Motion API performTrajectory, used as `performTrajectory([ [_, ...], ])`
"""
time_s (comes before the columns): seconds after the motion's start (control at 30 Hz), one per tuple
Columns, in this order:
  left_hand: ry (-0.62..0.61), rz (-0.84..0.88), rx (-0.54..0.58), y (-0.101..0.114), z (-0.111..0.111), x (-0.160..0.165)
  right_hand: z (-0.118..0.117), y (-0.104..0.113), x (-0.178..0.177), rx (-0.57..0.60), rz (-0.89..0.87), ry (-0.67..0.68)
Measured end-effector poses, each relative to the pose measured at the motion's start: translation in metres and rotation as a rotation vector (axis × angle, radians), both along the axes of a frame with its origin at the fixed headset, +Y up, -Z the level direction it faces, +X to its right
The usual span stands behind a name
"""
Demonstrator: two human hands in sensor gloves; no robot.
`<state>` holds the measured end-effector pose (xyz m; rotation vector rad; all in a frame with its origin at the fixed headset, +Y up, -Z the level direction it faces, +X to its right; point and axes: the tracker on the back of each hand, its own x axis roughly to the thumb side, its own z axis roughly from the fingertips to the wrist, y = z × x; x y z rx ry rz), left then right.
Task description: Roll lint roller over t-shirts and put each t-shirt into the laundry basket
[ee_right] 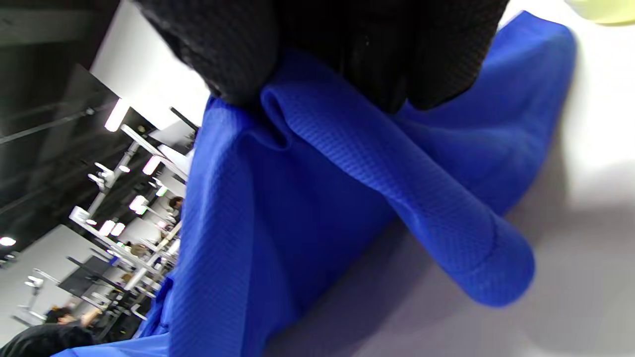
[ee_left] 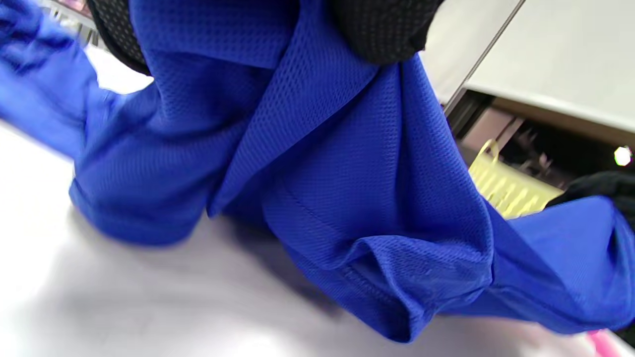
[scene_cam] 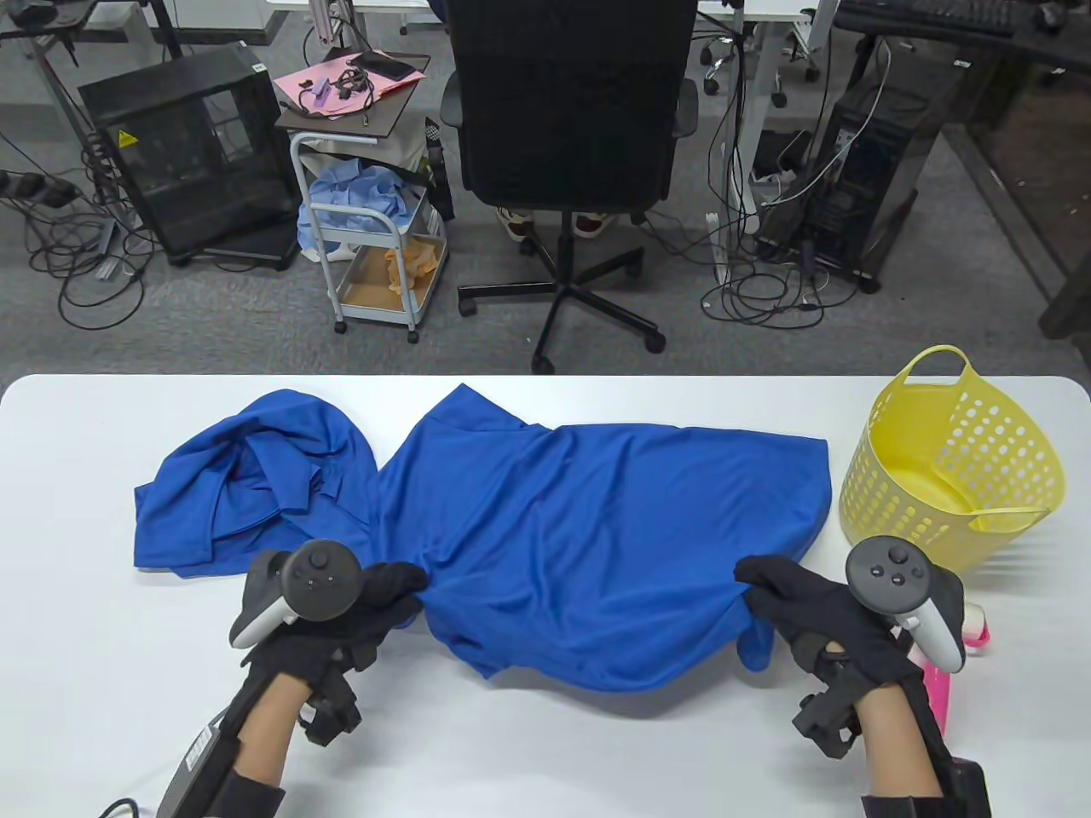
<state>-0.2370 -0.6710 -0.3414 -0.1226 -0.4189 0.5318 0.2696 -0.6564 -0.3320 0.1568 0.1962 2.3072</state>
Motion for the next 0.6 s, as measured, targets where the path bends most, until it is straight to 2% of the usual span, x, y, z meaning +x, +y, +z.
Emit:
performTrajectory([
  [0.1, 0.007, 0.056, 0.121, 0.034, -0.008, 0.000, -0.014, 0.021, -0.006, 0.070, -0.023, 0.013],
  [0.17, 0.001, 0.159, 0.176, 0.054, -0.013, 0.000, -0.021, 0.032, -0.010, 0.118, -0.072, 0.014],
  [0.3, -0.030, 0.374, 0.241, 0.086, -0.016, 0.002, -0.032, 0.051, -0.017, 0.204, -0.220, 0.069],
  [0.33, -0.054, 0.405, 0.250, 0.094, -0.016, 0.004, -0.033, 0.056, -0.020, 0.198, -0.290, 0.127],
  [0.47, -0.166, 0.464, 0.215, 0.111, -0.014, 0.012, -0.032, 0.064, -0.042, 0.126, -0.519, 0.390],
  [0.6, -0.283, 0.621, 0.122, 0.117, -0.014, 0.016, -0.029, 0.079, -0.054, 0.112, -0.587, 0.495],
])
